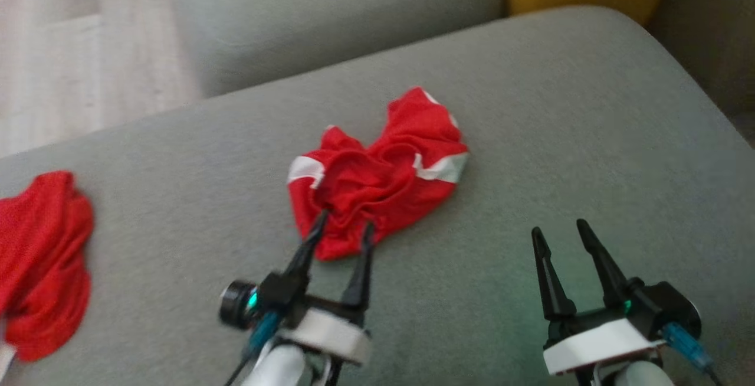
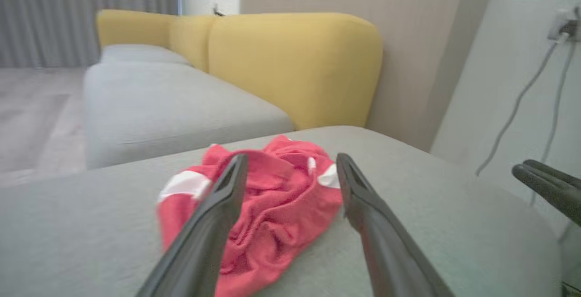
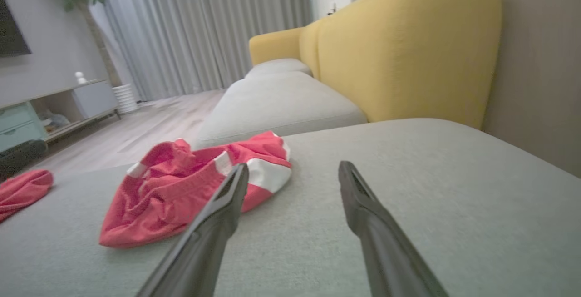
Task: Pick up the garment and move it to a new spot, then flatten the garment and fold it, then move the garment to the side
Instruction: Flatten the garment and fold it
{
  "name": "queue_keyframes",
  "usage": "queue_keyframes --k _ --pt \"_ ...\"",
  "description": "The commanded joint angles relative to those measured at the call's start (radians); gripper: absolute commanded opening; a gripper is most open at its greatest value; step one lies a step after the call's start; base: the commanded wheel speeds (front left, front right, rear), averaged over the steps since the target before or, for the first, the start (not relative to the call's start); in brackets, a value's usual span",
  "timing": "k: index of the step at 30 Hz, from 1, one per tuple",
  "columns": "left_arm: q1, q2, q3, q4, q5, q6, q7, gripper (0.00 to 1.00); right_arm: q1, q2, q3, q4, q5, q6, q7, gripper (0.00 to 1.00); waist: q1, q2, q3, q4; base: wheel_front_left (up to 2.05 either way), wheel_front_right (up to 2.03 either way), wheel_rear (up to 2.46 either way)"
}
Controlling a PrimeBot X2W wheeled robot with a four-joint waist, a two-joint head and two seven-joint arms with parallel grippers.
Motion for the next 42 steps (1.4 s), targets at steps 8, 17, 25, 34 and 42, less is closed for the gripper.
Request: queue_keyframes --k 8,17,25,34,42 --pt "-0.375 -0.002 -0.177 0.146 -0.255 0.014 0.187 1.0 -0.094 -0.004 0.023 -0.048 0.011 -0.001 -0.006 1.0 -0.0001 0.0 0.151 -0.16 0.0 0.0 0.0" --pt "-0.603 -0.002 -0.283 0.347 -0.347 0.089 0.304 1.0 -0.128 -0.004 0.018 -0.055 0.031 -0.001 -0.006 1.0 -0.0001 0.0 0.235 -0.193 0.0 0.0 0.0" --pt "-0.649 -0.002 -0.333 0.392 -0.445 0.094 0.313 0.82 -0.137 -0.004 0.008 -0.059 0.034 -0.001 -0.006 1.0 -0.0001 0.0 0.255 -0.177 0.0 0.0 0.0" --pt "-0.674 -0.002 -0.422 0.346 -0.54 0.056 0.28 0.0 -0.138 -0.004 0.002 -0.054 0.029 -0.001 -0.006 1.0 -0.0001 0.0 0.239 -0.119 0.0 0.0 0.0" --pt "-0.737 -0.002 -0.453 0.209 -0.621 0.015 0.187 0.0 -0.122 -0.004 -0.011 -0.047 0.018 -0.001 -0.006 1.0 -0.0001 0.0 0.184 -0.028 0.0 0.0 0.0"
